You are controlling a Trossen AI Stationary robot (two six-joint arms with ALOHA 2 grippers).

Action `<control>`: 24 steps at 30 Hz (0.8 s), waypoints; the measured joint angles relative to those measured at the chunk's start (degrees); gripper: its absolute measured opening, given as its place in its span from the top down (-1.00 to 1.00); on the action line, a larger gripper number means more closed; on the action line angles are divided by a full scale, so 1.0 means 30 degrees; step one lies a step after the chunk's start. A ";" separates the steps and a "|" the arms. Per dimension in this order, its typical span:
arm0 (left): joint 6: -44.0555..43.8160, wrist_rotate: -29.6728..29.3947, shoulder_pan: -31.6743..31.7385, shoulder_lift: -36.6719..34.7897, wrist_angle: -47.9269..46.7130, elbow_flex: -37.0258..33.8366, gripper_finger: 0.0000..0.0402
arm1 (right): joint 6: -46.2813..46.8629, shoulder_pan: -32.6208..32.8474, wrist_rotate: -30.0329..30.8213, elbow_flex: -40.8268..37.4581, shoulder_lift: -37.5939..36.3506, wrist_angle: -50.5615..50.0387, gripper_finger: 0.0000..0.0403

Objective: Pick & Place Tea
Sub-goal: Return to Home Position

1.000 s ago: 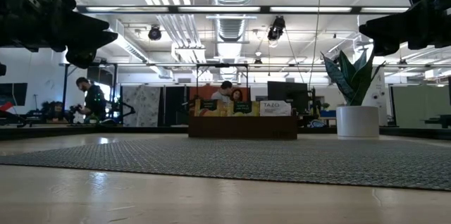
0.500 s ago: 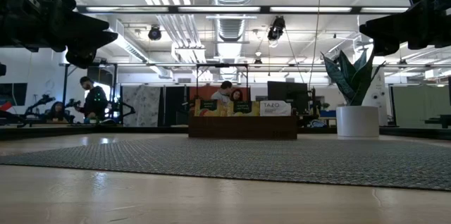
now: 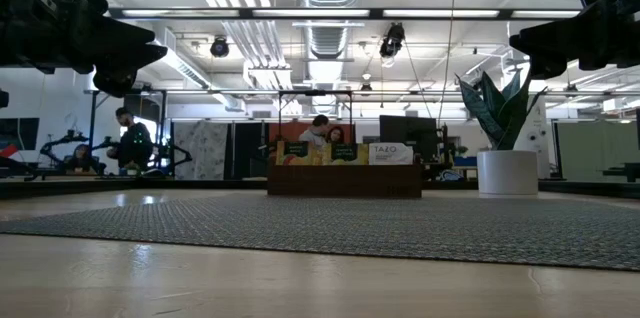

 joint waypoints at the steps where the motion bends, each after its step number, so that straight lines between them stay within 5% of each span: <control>1: 0.0000 -0.0004 -0.0004 -0.0004 0.0000 -0.0003 0.25 | -0.0001 0.0001 -0.0006 0.0000 0.0001 0.0000 0.59; 24: 0.0000 0.0003 0.0003 -0.0003 0.0002 0.0000 0.25 | 0.0000 0.0000 0.0001 0.0000 -0.0006 0.0000 0.58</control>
